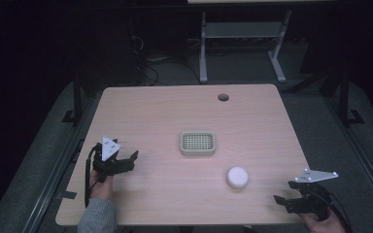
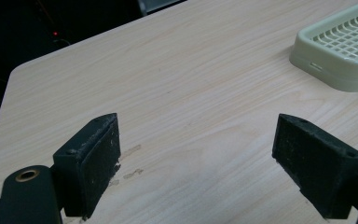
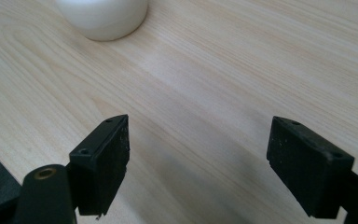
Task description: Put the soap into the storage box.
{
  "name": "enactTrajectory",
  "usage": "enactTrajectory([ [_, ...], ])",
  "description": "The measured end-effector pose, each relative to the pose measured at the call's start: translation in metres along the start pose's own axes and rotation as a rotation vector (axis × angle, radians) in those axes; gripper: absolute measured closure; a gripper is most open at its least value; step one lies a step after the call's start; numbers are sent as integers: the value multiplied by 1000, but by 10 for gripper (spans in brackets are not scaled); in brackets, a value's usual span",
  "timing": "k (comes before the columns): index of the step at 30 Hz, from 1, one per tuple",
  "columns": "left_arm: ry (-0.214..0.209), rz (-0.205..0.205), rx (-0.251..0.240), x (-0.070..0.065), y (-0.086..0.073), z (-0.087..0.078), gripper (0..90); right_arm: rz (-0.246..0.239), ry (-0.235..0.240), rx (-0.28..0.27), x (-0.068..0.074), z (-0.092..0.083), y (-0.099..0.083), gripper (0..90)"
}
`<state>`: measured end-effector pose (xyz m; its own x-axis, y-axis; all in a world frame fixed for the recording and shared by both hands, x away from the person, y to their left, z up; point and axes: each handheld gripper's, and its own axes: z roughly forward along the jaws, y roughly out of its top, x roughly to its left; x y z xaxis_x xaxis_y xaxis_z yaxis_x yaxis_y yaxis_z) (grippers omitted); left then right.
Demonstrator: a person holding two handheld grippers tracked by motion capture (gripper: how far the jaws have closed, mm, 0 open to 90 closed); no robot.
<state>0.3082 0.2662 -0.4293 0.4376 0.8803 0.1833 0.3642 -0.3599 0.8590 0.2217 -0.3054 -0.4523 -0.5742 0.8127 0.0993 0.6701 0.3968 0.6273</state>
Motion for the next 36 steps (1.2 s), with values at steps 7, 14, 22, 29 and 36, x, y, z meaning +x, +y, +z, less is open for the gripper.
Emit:
enactTrajectory([
  [7, -3, 0, 3, 2, 0, -2, 148, -4, 18, 17, 2, 4, 3, 198],
  [14, -1, -7, 2, 3, -1, -2, 148, -41, 15, 27, 11, 5, 11, 201],
  [22, 7, -9, 0, 4, -1, -3, 149, -59, 32, 28, 15, 4, 23, 201],
  [29, 5, -7, -3, 4, -1, -3, 148, -86, 42, 30, 20, 2, 34, 200],
  [36, 7, -11, -5, 4, -1, -3, 148, -115, 43, 51, 24, 1, 44, 199],
])
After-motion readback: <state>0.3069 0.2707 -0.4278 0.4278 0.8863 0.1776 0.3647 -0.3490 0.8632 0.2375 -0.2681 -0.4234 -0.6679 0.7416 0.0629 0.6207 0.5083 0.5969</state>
